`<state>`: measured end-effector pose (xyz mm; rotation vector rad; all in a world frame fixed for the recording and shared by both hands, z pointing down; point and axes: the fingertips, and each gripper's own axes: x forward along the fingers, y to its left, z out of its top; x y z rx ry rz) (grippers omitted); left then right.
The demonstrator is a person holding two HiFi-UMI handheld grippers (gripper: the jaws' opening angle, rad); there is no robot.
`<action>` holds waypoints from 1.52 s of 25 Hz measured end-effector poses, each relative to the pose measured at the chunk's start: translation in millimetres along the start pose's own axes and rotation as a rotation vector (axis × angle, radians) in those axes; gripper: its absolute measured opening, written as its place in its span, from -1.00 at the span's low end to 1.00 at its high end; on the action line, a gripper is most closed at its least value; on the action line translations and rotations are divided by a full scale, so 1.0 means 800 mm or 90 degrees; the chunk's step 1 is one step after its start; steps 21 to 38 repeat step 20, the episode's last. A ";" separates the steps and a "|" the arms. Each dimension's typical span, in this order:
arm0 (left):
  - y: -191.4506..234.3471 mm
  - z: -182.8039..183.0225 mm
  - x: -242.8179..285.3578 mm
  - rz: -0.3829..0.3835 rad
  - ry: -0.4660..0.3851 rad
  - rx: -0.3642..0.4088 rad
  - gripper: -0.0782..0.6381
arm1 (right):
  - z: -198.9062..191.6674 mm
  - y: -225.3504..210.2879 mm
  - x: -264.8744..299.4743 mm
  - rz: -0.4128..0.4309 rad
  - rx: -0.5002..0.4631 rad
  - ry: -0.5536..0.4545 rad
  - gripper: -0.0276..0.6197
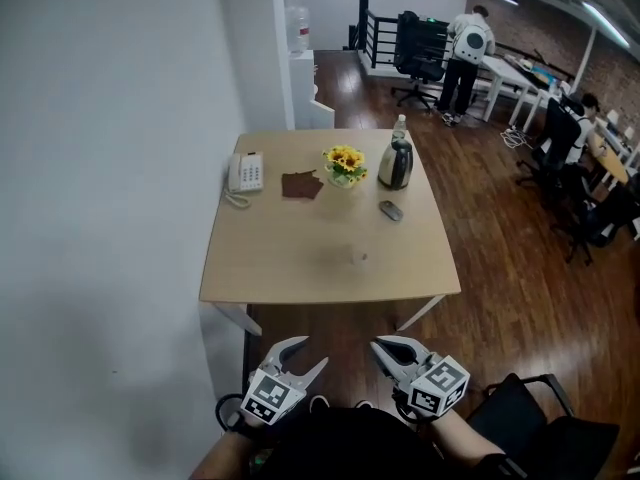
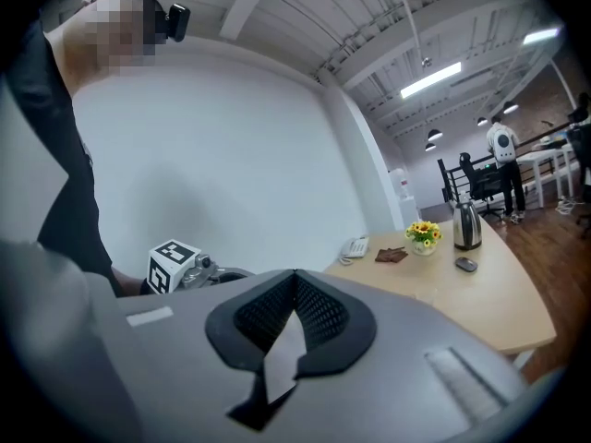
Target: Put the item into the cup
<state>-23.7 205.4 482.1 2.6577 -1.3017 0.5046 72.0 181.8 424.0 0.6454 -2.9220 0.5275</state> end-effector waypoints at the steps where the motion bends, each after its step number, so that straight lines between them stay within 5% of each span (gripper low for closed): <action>1: -0.007 0.003 0.000 0.001 -0.005 -0.003 -0.23 | 0.002 0.003 -0.005 0.006 -0.006 -0.001 -0.89; 9: -0.051 0.011 0.006 -0.007 -0.017 0.005 -0.23 | -0.016 0.009 -0.042 0.010 -0.026 0.018 -0.89; 38: -0.067 0.008 -0.009 -0.008 -0.018 0.012 -0.23 | -0.013 0.025 -0.054 0.013 -0.045 0.013 -0.89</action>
